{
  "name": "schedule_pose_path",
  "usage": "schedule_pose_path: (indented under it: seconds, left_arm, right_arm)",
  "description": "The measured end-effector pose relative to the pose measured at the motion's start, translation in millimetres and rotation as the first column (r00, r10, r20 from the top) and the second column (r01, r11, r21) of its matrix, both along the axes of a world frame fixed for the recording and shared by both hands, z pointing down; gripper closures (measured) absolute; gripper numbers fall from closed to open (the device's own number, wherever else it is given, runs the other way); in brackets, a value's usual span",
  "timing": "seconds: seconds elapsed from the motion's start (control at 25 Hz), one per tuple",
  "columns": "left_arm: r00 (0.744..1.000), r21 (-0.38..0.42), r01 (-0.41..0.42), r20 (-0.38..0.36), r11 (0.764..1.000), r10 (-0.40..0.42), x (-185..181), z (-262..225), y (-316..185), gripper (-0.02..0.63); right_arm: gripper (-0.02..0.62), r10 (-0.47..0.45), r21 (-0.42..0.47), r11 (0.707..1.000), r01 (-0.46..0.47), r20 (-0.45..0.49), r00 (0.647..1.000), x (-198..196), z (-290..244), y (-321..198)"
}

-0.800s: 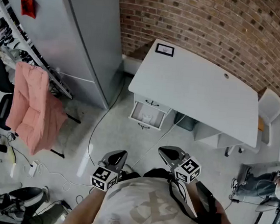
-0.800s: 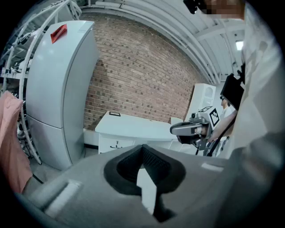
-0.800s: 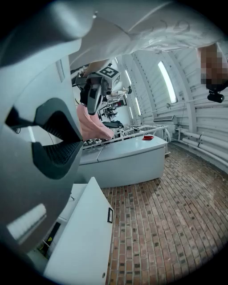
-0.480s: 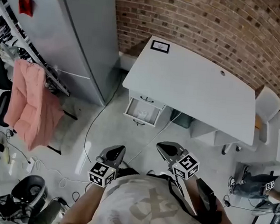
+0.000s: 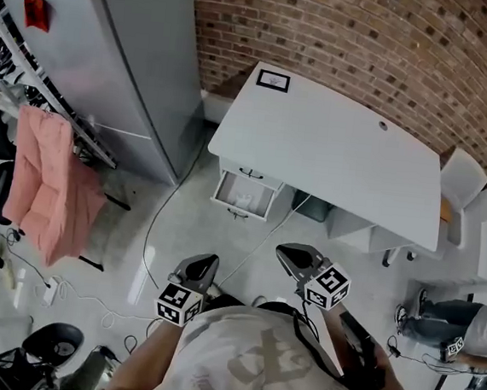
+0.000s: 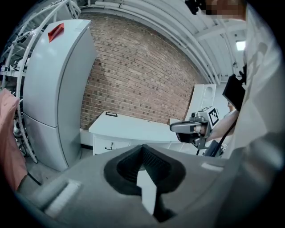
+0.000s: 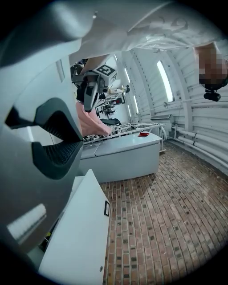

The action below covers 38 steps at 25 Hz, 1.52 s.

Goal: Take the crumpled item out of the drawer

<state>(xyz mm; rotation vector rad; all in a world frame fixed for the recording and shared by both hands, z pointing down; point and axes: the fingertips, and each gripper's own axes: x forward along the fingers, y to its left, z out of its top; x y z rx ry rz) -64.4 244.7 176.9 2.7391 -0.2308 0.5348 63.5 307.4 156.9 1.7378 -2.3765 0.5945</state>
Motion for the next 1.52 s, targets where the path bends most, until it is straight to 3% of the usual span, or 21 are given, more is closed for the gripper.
schedule_pose_path:
  seconds: [0.2, 0.4, 0.72, 1.04, 1.52]
  left_arm:
    - [0.999, -0.005, -0.038, 0.002, 0.999, 0.038, -5.5, 5.6, -16.7, 0.603]
    - [0.999, 0.004, -0.048, -0.006, 0.999, 0.048, -20.1, 7.3, -34.8, 0.603]
    - [1.0, -0.003, 0.023, -0.02, 1.0, -0.023, -44.6, 6.9, -66.3, 0.603]
    - [0.994, -0.052, 0.113, 0.014, 0.992, -0.112, -52.3, 26.8, -83.1, 0.602]
    - [0.971, -0.058, 0.228, 0.086, 0.972, -0.223, -1.1, 39.4, -124.3, 0.603]
  right_arm:
    - [0.588, 0.055, -0.033, 0.998, -0.055, -0.017, 0.998, -4.1, 10.2, -10.7]
    - [0.588, 0.055, -0.071, 0.996, -0.058, -0.05, 0.997, -19.3, 21.9, -25.1]
    - [0.588, 0.059, -0.086, 0.994, -0.065, -0.072, 0.996, -22.0, 23.2, -59.2]
    - [0.588, -0.058, -0.11, 0.993, 0.051, -0.066, 0.996, -31.8, 40.2, -99.7]
    - [0.588, -0.264, -0.161, 0.956, 0.245, -0.106, 0.959, 11.1, 82.6, -164.6]
